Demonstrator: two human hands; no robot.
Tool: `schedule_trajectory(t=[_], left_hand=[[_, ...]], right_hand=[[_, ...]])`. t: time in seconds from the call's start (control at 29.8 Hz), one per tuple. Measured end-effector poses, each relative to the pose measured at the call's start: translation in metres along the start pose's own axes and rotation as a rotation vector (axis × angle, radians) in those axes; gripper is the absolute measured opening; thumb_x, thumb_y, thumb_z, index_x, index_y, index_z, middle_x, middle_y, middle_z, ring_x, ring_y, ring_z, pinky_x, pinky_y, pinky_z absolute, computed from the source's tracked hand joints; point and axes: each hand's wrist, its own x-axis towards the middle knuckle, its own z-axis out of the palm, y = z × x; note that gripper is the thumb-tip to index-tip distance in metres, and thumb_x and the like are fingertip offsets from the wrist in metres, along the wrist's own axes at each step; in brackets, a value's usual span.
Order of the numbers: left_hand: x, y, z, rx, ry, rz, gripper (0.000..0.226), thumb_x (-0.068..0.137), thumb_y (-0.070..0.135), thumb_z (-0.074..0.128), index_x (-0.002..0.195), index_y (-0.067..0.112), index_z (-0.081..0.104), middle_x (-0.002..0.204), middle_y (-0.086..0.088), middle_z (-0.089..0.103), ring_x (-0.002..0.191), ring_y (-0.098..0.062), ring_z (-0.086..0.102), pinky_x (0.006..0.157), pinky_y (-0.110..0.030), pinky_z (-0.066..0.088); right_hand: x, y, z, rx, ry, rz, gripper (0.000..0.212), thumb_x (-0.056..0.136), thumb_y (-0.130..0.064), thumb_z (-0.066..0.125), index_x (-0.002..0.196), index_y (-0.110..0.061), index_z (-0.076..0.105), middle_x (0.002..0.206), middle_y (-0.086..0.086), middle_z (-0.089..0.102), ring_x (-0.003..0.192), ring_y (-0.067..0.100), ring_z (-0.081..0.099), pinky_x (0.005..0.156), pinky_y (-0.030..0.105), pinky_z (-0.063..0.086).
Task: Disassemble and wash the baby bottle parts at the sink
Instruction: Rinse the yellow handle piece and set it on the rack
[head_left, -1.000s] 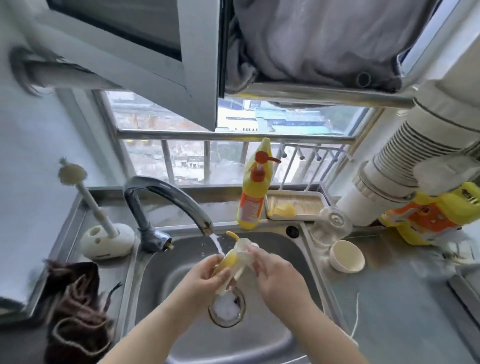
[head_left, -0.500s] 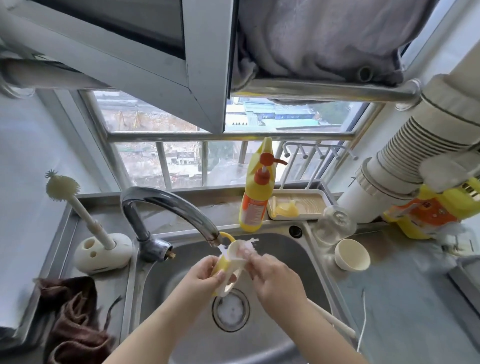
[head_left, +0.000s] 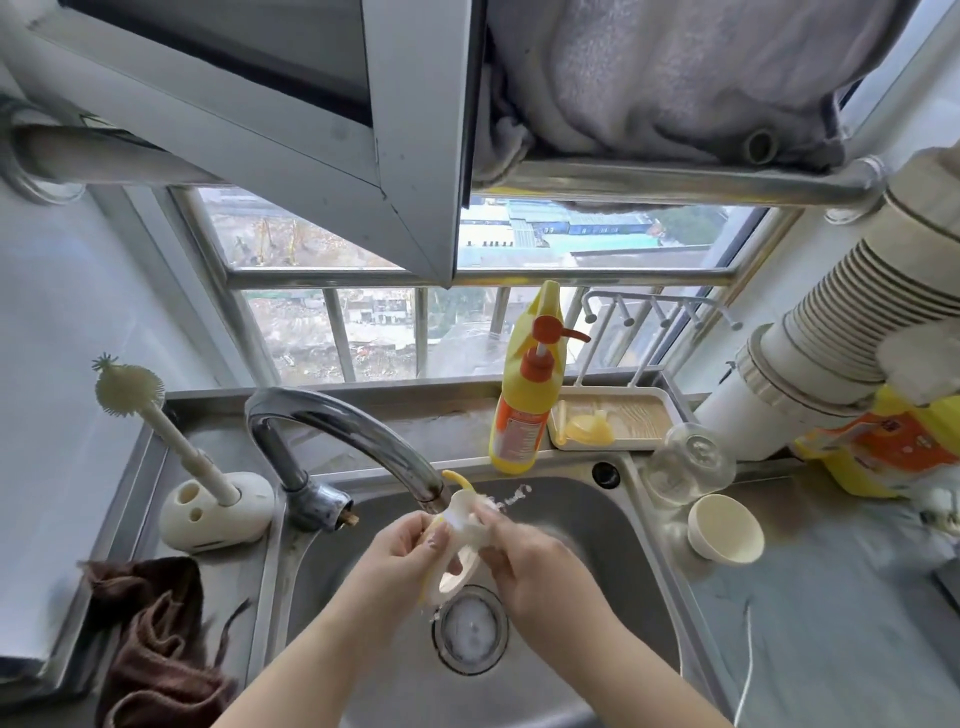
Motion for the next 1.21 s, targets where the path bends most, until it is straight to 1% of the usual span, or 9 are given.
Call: schedule_trajectory(t=[0.24,0.34,0.44,0.6,0.71,0.87,0.97,1.07,1.21], left_hand=[[-0.002,0.008,-0.008,-0.072,0.005,0.004,0.019,0.082,0.018,0.064,0.087,0.0,0.061,0.072,-0.004,0.066,0.067,-0.016,0.054,0.061,-0.026,0.04],[-0.001,0.009,-0.009,-0.138,-0.033,-0.035,0.023,0.071,0.023,0.058,0.087,0.008,0.064,0.074,-0.004,0.065,0.068,-0.015,0.06,0.062,-0.023,0.046],[-0.001,0.012,-0.008,-0.162,-0.011,-0.053,0.013,0.072,0.031,0.061,0.069,0.019,0.066,0.064,-0.003,0.06,0.055,-0.009,0.055,0.054,-0.022,0.041],[0.003,0.008,-0.014,-0.03,-0.041,-0.049,0.026,0.079,0.031,0.064,0.084,0.006,0.064,0.07,-0.006,0.068,0.06,-0.01,0.057,0.056,-0.019,0.042],[0.005,0.007,-0.013,-0.041,-0.054,-0.059,0.01,0.091,0.013,0.059,0.092,0.003,0.061,0.082,-0.011,0.067,0.071,-0.015,0.059,0.063,-0.022,0.044],[0.001,0.01,-0.008,-0.111,-0.032,-0.072,0.041,0.072,0.027,0.059,0.101,-0.001,0.057,0.072,-0.008,0.063,0.062,-0.013,0.059,0.057,-0.022,0.046],[0.0,0.008,-0.007,-0.056,-0.044,-0.027,0.025,0.089,0.026,0.062,0.096,0.003,0.06,0.069,-0.006,0.062,0.06,-0.01,0.058,0.056,-0.02,0.044],[-0.001,0.008,-0.007,0.015,-0.047,-0.02,0.015,0.09,0.021,0.06,0.093,0.007,0.062,0.072,-0.001,0.066,0.065,-0.009,0.062,0.059,-0.018,0.044],[-0.001,0.007,-0.012,0.064,-0.041,0.0,0.021,0.081,0.027,0.067,0.093,0.01,0.065,0.077,0.0,0.066,0.074,-0.012,0.057,0.066,-0.023,0.043]], right_hand=[[0.0,-0.002,-0.001,0.012,-0.025,-0.018,0.056,0.089,-0.053,0.026,0.14,-0.035,0.038,0.111,0.0,0.065,0.103,0.021,0.06,0.085,0.036,0.048],[0.005,0.003,0.001,-0.006,0.007,0.006,0.047,0.094,-0.04,0.035,0.14,-0.037,0.037,0.114,-0.001,0.065,0.105,0.019,0.059,0.085,0.035,0.049],[0.004,0.001,-0.002,0.016,-0.004,0.019,0.049,0.093,-0.039,0.036,0.141,-0.034,0.037,0.12,-0.001,0.063,0.109,0.018,0.058,0.088,0.033,0.048],[0.002,0.003,-0.004,0.07,0.009,0.058,0.047,0.093,-0.026,0.045,0.139,-0.035,0.041,0.116,-0.001,0.065,0.108,0.017,0.058,0.089,0.031,0.047],[-0.001,-0.002,-0.005,0.081,-0.019,0.006,0.047,0.092,-0.041,0.042,0.138,-0.032,0.043,0.117,-0.002,0.064,0.11,0.014,0.057,0.09,0.031,0.046],[-0.001,-0.007,-0.008,0.222,0.014,0.075,0.046,0.091,-0.056,0.033,0.128,-0.039,0.053,0.126,-0.02,0.058,0.119,-0.004,0.05,0.094,0.021,0.045],[0.0,-0.004,-0.008,0.212,0.045,0.104,0.036,0.093,-0.052,0.041,0.122,-0.041,0.059,0.114,-0.017,0.066,0.106,0.002,0.06,0.088,0.028,0.05],[-0.002,0.002,-0.009,0.273,0.037,0.169,0.028,0.092,-0.046,0.05,0.117,-0.042,0.061,0.102,-0.019,0.069,0.093,-0.005,0.061,0.086,0.023,0.049],[-0.003,-0.001,-0.008,0.207,0.017,0.105,0.034,0.089,-0.051,0.052,0.121,-0.042,0.059,0.115,-0.015,0.067,0.108,0.0,0.059,0.091,0.028,0.049]])
